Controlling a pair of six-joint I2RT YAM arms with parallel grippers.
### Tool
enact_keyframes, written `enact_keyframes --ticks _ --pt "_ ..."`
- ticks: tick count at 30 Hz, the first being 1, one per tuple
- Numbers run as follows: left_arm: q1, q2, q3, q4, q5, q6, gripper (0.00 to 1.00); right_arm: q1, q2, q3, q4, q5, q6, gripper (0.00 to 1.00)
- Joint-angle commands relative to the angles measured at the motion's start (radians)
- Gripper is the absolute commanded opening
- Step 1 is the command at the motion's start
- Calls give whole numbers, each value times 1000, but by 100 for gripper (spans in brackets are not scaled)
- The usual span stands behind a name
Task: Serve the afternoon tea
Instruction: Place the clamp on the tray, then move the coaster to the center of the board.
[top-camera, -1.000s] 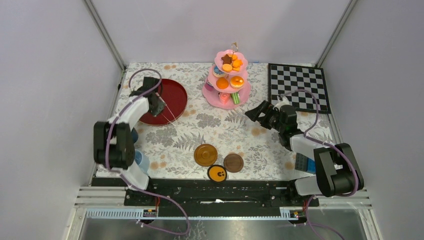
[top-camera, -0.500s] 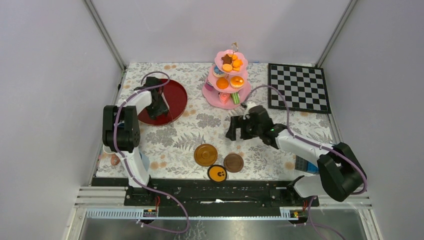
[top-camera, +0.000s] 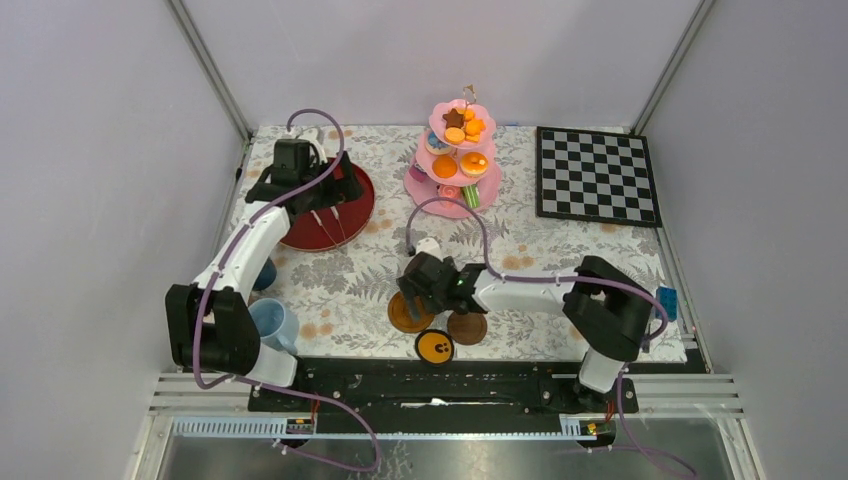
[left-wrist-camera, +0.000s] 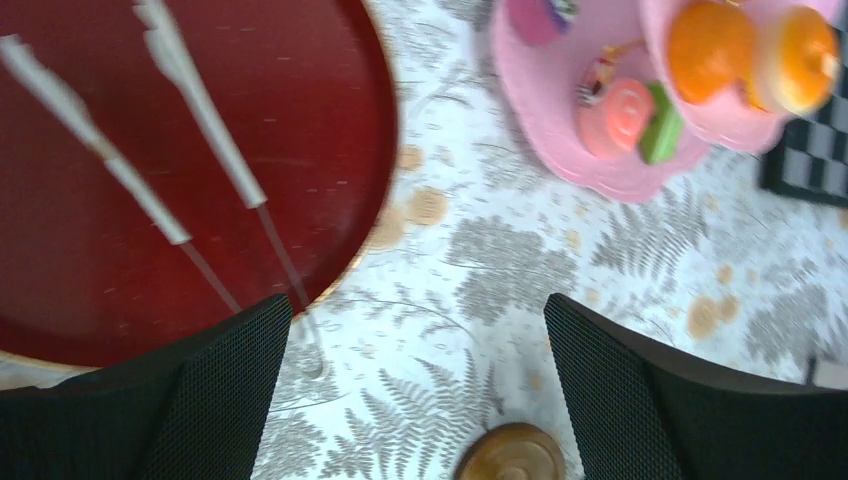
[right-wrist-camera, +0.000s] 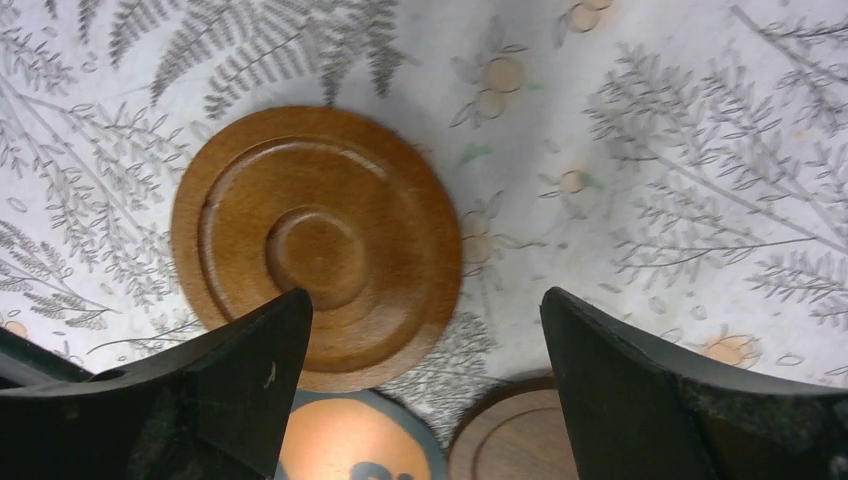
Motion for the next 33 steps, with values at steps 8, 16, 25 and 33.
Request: enact_keyframes --ticks 8,16,25,33 --pt "-65 -33 -29 66 163 16 99 135 158 132 -199 415 208 78" --pt "-70 -46 -37 71 137 14 99 57 226 230 -190 503 195 69" --pt "-70 -47 -47 80 134 5 99 -97 295 291 -3 460 43 68" --pt "-70 -76 -65 87 85 6 99 -171 369 379 97 475 -50 70"
